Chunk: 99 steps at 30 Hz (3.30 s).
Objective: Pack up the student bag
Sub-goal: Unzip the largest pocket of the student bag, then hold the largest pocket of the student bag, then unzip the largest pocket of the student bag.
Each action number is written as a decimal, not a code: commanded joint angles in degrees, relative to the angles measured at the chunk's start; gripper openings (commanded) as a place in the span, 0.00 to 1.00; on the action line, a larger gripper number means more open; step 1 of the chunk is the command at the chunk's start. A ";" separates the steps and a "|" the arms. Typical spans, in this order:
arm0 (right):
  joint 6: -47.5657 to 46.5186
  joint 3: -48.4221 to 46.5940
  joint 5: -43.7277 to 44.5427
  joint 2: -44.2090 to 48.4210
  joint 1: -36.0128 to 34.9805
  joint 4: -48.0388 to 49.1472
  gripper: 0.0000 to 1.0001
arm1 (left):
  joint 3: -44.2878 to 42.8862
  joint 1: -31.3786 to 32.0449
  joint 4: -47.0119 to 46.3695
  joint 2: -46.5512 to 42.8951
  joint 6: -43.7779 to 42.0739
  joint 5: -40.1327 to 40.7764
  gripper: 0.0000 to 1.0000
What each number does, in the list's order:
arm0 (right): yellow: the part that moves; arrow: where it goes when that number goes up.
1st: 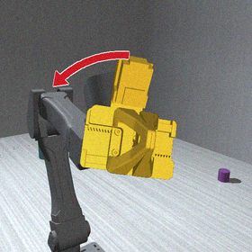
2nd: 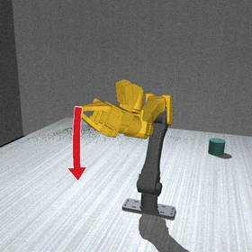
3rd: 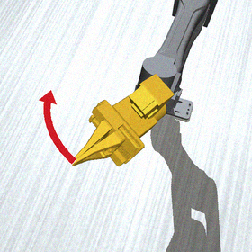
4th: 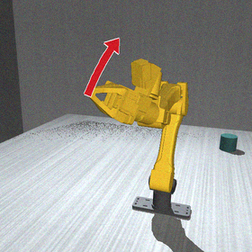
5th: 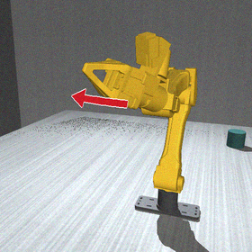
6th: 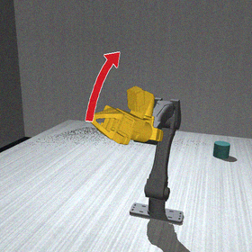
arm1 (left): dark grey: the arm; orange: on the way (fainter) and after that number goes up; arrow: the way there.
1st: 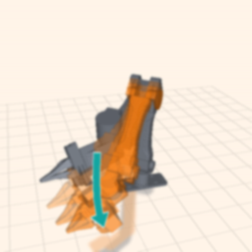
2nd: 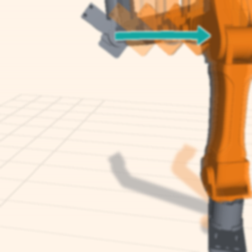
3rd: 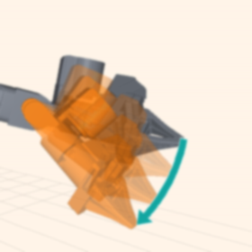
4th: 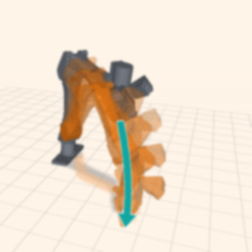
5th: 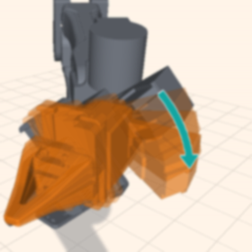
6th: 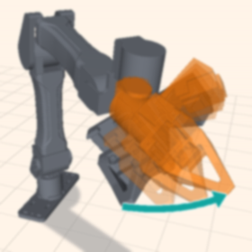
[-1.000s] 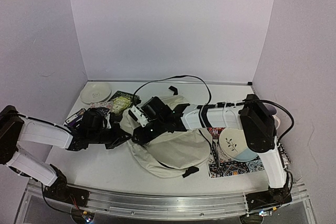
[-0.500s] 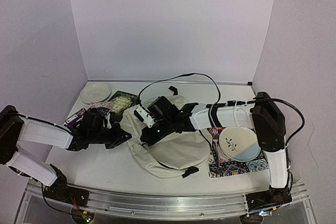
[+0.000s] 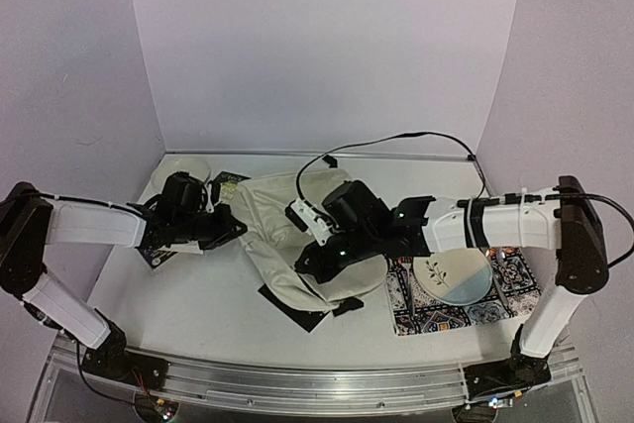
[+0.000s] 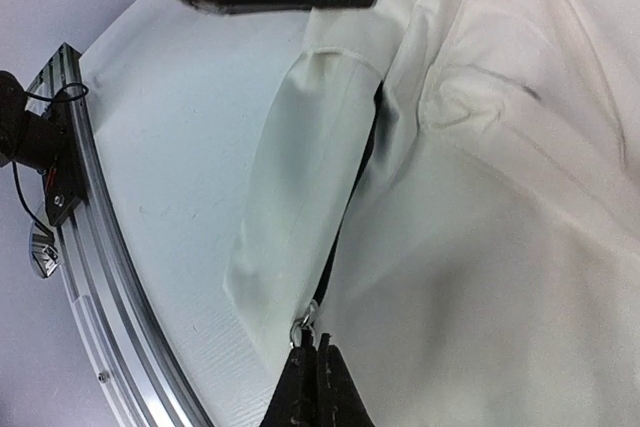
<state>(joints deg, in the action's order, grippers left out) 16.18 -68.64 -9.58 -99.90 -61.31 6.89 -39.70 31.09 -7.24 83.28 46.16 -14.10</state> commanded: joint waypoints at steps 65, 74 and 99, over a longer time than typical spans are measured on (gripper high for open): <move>-1.97 7.07 21.02 2.57 1.42 3.81 0.00 | 0.41 10.61 5.02 -7.30 9.97 4.72 0.00; -1.59 19.28 24.57 12.93 10.43 3.45 0.00 | 3.42 1.83 12.46 -13.70 4.87 0.96 0.00; -3.44 3.70 5.76 2.68 -1.85 9.81 0.00 | -15.63 -2.57 16.03 5.04 -7.99 6.11 0.48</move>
<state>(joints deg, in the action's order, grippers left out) 12.71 -59.56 -3.53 -93.98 -62.88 14.86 -52.98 28.42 10.39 88.50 37.65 -8.53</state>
